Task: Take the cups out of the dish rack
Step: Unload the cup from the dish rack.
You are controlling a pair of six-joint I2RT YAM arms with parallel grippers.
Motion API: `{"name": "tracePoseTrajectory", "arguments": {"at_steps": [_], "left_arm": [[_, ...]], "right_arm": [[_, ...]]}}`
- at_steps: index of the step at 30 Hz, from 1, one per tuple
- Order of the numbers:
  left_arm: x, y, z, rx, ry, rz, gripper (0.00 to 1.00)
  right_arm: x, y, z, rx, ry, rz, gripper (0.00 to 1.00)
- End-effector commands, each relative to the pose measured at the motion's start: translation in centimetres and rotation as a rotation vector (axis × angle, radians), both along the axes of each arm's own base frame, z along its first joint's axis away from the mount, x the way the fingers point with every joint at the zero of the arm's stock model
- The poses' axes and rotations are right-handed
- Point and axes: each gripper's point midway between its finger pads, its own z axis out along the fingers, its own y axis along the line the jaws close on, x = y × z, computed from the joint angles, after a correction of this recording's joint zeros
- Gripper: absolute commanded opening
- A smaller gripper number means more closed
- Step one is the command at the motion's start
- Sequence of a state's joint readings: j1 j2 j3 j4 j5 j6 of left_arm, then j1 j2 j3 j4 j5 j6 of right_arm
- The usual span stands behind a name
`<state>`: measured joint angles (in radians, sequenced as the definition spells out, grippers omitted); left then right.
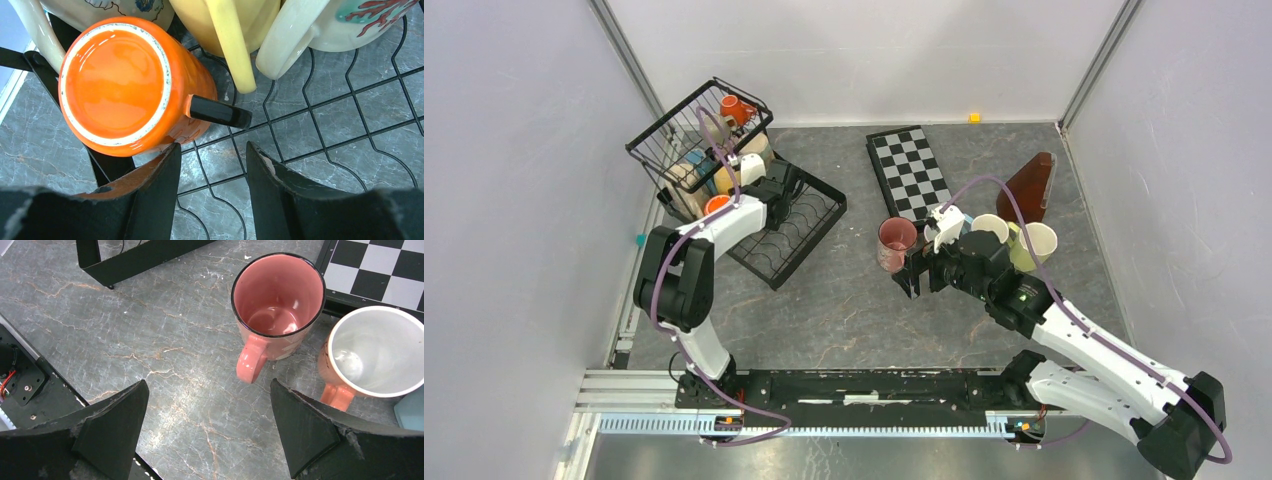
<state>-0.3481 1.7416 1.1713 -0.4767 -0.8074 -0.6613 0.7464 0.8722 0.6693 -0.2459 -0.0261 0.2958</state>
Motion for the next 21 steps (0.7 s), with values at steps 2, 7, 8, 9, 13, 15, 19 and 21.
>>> {"name": "tracePoseTrajectory", "arguments": {"at_steps": [2, 7, 8, 9, 13, 15, 19, 21], "left_arm": [[1.1, -0.5, 0.9, -0.023, -0.078, 0.049, 0.57], [2.0, -2.7, 1.8, -0.009, -0.096, -0.003, 0.58], [2.3, -3.0, 1.9, -0.005, -0.094, -0.013, 0.58], [2.6, -3.2, 2.2, -0.002, -0.096, -0.023, 0.58], [3.5, -3.8, 2.7, 0.014, -0.1, -0.041, 0.59], [4.2, -3.9, 2.7, 0.03, -0.089, -0.051, 0.6], [5.8, -4.1, 2.1, 0.058, -0.053, -0.079, 0.63], [6.4, -4.0, 1.6, 0.064, -0.036, -0.081, 0.64]], "right_arm": [[0.2, 0.5, 0.2, 0.028, -0.015, 0.006, 0.98], [0.2, 0.5, -0.1, 0.028, -0.011, 0.0, 0.98], [0.2, 0.5, -0.1, 0.027, -0.011, 0.001, 0.98], [0.2, 0.4, -0.1, 0.026, -0.012, 0.0, 0.98], [0.2, 0.3, -0.2, 0.016, -0.012, -0.007, 0.98], [0.3, 0.3, -0.2, 0.016, -0.014, -0.006, 0.98], [0.3, 0.1, -0.3, 0.005, -0.012, -0.011, 0.98], [0.2, -0.1, -0.3, -0.001, -0.014, -0.012, 0.98]]}}
